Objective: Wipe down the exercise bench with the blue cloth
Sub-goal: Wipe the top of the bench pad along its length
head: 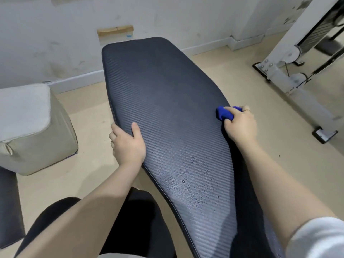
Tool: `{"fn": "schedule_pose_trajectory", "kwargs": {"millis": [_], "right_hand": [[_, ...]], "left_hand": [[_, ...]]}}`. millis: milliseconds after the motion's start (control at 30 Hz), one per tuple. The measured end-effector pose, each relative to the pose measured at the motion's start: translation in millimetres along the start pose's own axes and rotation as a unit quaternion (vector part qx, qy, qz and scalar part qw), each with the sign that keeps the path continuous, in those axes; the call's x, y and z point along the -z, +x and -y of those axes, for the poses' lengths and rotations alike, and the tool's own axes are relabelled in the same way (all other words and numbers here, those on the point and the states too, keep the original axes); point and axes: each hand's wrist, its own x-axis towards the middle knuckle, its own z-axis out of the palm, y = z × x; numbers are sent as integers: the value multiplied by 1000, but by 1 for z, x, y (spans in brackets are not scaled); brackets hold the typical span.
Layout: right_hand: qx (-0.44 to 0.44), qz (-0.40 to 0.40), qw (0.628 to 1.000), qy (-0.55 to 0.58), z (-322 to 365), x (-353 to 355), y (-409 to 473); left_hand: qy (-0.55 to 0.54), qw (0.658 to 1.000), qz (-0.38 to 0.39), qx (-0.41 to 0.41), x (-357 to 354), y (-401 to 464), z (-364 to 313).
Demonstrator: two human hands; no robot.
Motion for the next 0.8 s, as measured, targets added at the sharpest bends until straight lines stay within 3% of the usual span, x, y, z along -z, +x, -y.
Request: {"fn": "schedule_pose_trajectory", "kwargs": {"millis": [100, 233, 300, 433, 500, 733, 800], "right_hand": [[-18, -3, 1000, -23, 6, 1, 3], [115, 29, 993, -9, 12, 1, -47], [137, 37, 990, 1, 2, 3, -35], [37, 11, 998, -41, -11, 1, 15], [36, 11, 998, -43, 0, 1, 7], [239, 83, 968, 5, 55, -1, -93], [204, 70, 976, 6, 53, -6, -74]], "left_hand": [[85, 992, -25, -85, 2, -6, -2], [169, 961, -21, -220, 0, -22, -6], [174, 958, -8, -229, -3, -30, -8], [139, 964, -9, -229, -6, -31, -3], [139, 960, -10, -244, -6, -29, -4], [66, 960, 1, -270, -1, -30, 0], [45, 964, 5, -263, -2, -30, 2]]}}
